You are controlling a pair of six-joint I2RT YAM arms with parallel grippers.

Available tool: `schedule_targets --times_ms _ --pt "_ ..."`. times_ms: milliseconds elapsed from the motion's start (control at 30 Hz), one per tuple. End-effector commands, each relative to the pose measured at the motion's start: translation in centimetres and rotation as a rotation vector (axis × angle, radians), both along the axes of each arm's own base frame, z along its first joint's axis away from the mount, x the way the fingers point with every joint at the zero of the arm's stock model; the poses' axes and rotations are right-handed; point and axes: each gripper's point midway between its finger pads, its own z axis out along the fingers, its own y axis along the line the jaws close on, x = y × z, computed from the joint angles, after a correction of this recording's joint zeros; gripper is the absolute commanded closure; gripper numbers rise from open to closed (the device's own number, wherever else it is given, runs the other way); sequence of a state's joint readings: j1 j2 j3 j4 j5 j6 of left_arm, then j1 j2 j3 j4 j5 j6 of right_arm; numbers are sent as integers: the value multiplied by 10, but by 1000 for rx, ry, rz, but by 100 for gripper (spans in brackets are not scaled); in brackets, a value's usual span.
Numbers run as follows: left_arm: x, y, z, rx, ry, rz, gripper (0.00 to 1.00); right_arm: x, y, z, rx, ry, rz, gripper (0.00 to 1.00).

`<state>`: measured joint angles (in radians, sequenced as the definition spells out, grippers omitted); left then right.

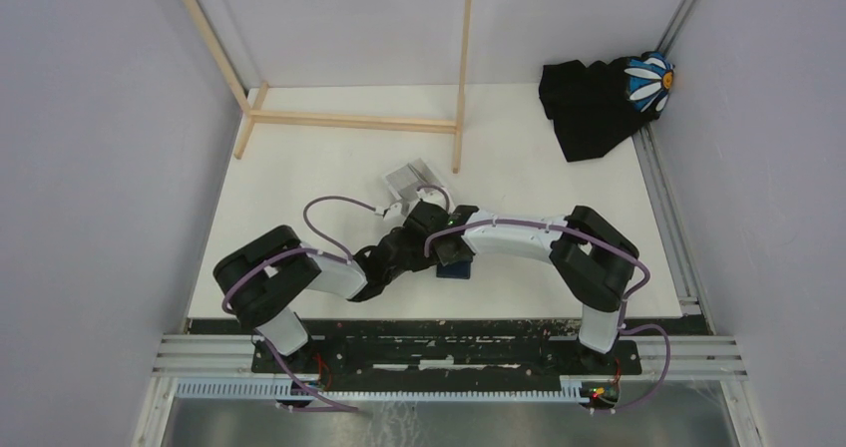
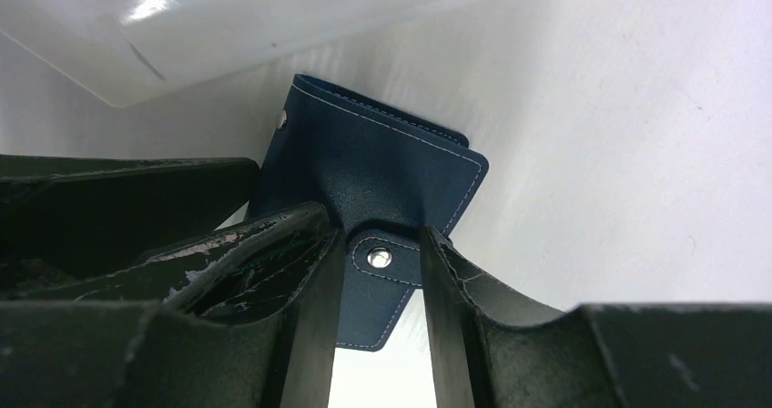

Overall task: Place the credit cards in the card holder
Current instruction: Open the card holder at the center of the board.

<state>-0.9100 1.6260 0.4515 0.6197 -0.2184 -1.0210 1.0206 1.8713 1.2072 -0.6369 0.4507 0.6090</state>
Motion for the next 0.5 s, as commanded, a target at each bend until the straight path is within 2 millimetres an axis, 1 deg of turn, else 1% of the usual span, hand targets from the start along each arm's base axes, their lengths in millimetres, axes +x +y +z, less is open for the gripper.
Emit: schedule_targets --times_ms 0,133,167,333,467 --pt "-67 -35 -32 20 169 -285 68 -74 -10 -57 -149 202 149 57" --pt "-70 -44 -33 25 163 -297 92 -73 -11 -53 -150 191 152 57" --pt "-70 -44 -34 35 164 -296 97 -72 -12 -52 -152 186 152 57" --pt "-75 -45 -37 62 164 -282 97 -70 -18 -45 -165 167 144 57" --pt "-78 -40 -40 95 175 -251 97 -70 -25 -43 -179 154 130 56"
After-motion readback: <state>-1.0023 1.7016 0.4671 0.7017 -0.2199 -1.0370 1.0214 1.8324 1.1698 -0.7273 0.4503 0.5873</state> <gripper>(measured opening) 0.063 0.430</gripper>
